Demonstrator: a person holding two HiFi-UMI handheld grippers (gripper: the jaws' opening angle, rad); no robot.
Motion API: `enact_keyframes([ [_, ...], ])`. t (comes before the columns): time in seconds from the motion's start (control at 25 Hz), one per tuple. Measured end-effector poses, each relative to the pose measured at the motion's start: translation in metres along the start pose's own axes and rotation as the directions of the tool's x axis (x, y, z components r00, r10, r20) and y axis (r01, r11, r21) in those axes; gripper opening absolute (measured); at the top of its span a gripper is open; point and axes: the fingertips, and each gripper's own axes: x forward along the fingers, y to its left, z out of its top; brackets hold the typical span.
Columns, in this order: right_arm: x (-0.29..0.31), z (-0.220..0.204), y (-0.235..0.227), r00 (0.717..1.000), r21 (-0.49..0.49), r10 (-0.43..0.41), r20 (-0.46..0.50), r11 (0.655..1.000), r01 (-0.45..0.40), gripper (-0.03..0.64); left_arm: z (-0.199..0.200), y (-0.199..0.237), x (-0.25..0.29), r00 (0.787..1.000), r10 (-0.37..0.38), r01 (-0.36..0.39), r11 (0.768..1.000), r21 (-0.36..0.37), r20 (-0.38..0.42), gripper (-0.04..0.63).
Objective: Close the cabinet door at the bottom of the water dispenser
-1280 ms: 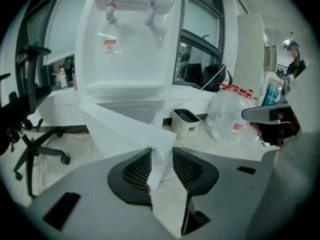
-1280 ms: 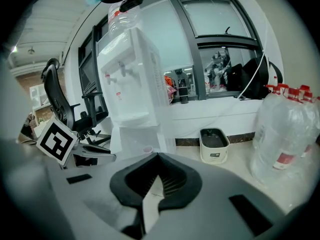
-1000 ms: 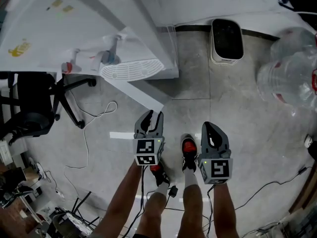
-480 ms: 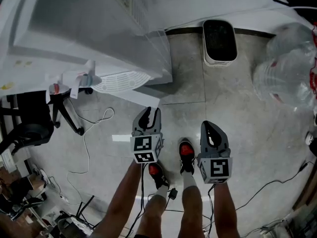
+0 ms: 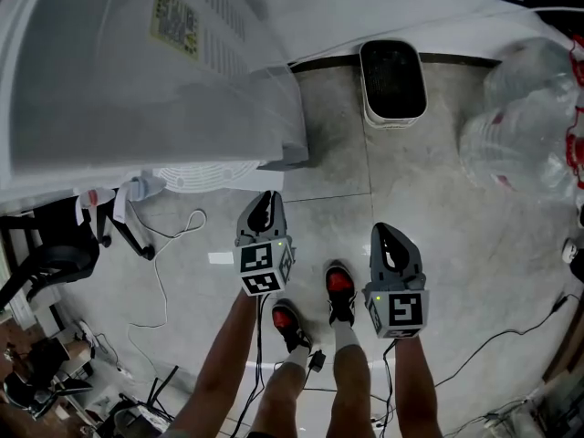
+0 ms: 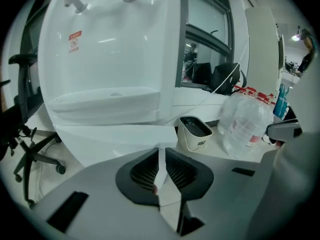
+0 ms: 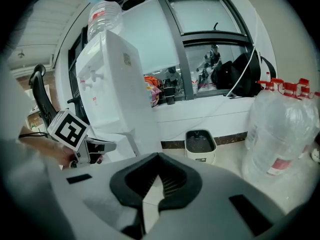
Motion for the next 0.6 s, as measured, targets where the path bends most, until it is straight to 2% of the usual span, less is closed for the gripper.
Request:
enact_keyframes([
  [0.6,0.025,0.009,-0.023,1.000,0.014,-0.017,-0.007,1.000,0.018,0.015,0.032,0.003,0.039,1.000,0.008,-0.008,1.000,0.005,0.018,0.058],
])
